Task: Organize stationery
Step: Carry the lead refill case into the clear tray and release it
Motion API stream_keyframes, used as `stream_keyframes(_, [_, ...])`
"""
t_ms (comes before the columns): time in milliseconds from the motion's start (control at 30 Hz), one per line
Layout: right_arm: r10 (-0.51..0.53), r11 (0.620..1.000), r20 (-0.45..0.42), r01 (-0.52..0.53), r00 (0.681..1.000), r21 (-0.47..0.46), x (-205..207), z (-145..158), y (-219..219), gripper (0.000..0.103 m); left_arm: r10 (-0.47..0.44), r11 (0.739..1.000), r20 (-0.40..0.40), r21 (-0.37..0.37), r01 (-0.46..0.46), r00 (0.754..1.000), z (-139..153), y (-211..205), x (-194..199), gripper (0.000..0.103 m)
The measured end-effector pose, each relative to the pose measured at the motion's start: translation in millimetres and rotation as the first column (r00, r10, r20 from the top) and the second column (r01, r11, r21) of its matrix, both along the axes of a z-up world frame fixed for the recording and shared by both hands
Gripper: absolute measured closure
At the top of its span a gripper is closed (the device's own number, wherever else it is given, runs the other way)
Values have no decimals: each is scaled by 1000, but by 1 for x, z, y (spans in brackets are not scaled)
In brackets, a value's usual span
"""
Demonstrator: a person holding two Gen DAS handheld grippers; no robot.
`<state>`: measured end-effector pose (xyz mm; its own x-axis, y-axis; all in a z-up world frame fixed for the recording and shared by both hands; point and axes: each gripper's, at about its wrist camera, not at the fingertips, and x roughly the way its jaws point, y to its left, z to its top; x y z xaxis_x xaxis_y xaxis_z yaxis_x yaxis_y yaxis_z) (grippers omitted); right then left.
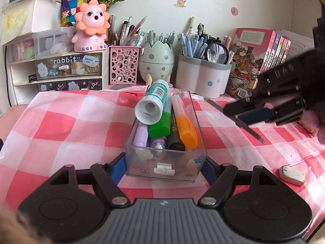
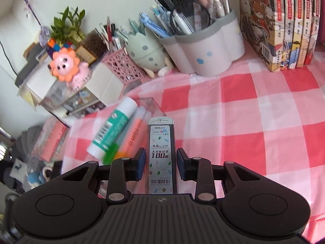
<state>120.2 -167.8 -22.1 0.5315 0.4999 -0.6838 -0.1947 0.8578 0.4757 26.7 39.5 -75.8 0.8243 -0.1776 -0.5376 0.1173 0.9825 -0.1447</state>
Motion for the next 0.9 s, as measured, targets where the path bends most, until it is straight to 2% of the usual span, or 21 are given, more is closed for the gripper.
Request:
stream_keyframes(167, [-26,1000,3,26,1000,8,12,11,19,70,0,1000,0,0,0,1000,0,0,0,54])
stream_keyframes(600, [-101,982,-32,94,994,-166,40,17,76,70,0,1000,0,-1,0,1000,0,0,0,54])
stream_keyframes(900, [-112,987,-59,104,992,-126,41,15,84,67,0,1000,1,-5,0,1000,0,0,-1,54])
